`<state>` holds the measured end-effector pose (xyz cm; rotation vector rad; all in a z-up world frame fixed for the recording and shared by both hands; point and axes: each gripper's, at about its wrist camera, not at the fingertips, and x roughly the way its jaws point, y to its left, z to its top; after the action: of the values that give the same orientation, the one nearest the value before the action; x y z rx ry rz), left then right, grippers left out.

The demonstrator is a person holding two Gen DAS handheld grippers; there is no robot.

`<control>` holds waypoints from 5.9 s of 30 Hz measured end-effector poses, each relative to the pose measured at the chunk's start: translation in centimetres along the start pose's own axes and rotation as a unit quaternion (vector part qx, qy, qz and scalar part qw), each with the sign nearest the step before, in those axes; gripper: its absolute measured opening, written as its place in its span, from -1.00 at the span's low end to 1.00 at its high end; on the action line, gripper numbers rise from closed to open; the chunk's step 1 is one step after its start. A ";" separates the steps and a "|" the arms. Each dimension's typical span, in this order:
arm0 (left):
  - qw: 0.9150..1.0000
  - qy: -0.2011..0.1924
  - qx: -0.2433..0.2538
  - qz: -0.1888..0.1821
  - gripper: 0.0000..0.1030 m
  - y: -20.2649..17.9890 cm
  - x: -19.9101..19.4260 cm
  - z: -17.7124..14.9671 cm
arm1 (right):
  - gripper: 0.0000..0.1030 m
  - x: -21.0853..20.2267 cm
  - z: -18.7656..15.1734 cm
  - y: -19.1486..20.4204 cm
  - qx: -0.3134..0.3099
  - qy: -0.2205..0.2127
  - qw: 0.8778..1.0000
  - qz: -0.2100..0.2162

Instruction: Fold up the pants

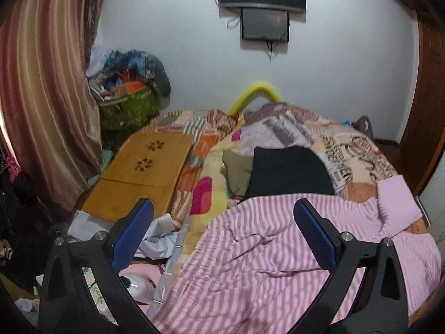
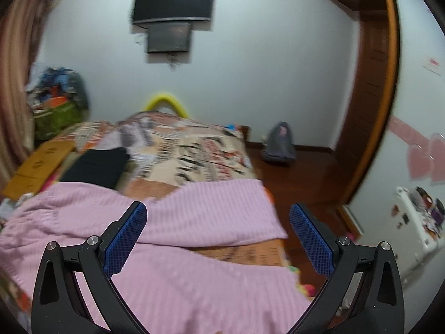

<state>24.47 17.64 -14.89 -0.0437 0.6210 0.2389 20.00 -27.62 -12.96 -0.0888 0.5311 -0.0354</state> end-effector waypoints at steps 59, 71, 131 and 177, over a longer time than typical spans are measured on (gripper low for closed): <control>0.971 0.224 0.000 0.082 -0.48 3.6 18.2 -9.4 | -0.08 17.5 -14.5 -11.0 0.113 0.272 0.955 -0.040; 0.967 0.233 0.005 0.099 -0.41 4.1 19.3 -9.4 | -0.91 20.3 -13.0 -10.0 0.079 0.262 0.960 -0.059; 0.954 0.291 0.008 0.074 -0.48 3.4 30.3 -5.4 | -0.81 38.5 0.8 -5.5 0.046 0.199 0.978 0.040; 0.989 0.123 0.028 0.082 -0.56 5.5 20.2 -1.6 | 0.22 31.5 0.0 22.6 -0.263 0.213 0.898 0.282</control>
<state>38.19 26.98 -27.81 0.0327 0.8782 0.3792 47.43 -6.90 -30.97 -0.4602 0.9808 0.6756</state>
